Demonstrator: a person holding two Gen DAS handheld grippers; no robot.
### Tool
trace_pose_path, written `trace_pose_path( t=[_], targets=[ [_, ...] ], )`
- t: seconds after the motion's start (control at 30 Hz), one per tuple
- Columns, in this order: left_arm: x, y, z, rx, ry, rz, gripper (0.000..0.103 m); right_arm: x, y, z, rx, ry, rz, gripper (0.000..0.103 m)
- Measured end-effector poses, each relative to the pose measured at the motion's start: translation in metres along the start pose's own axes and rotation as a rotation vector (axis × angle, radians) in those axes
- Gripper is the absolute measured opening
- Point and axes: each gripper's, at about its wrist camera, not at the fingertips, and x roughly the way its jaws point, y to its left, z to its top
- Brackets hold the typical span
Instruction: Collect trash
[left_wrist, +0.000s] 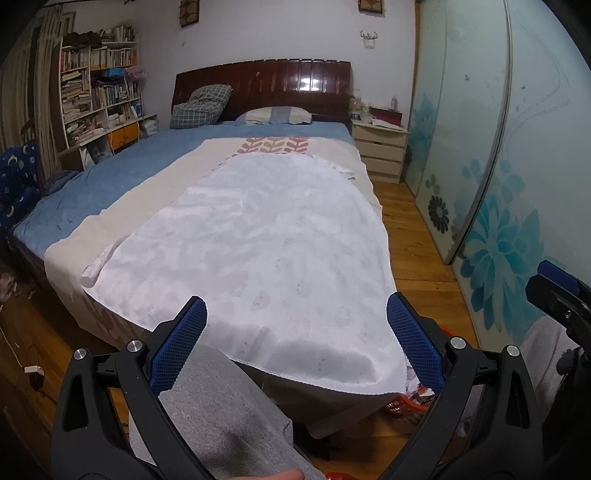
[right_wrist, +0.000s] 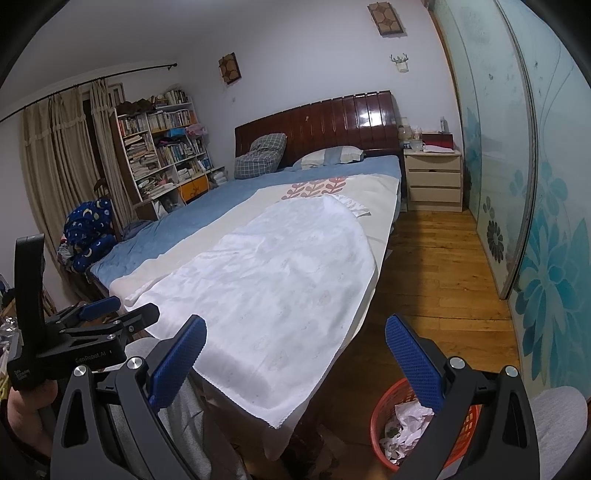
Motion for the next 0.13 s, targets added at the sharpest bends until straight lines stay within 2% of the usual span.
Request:
trace_pose_path(
  t=[0.13],
  targets=[
    [0.001, 0.0011, -0.0012, -0.003, 0.013, -0.006, 0.097, 0.0024, 0.0002, -0.002, -0.005, 0.002, 0.006, 0.096]
  ],
)
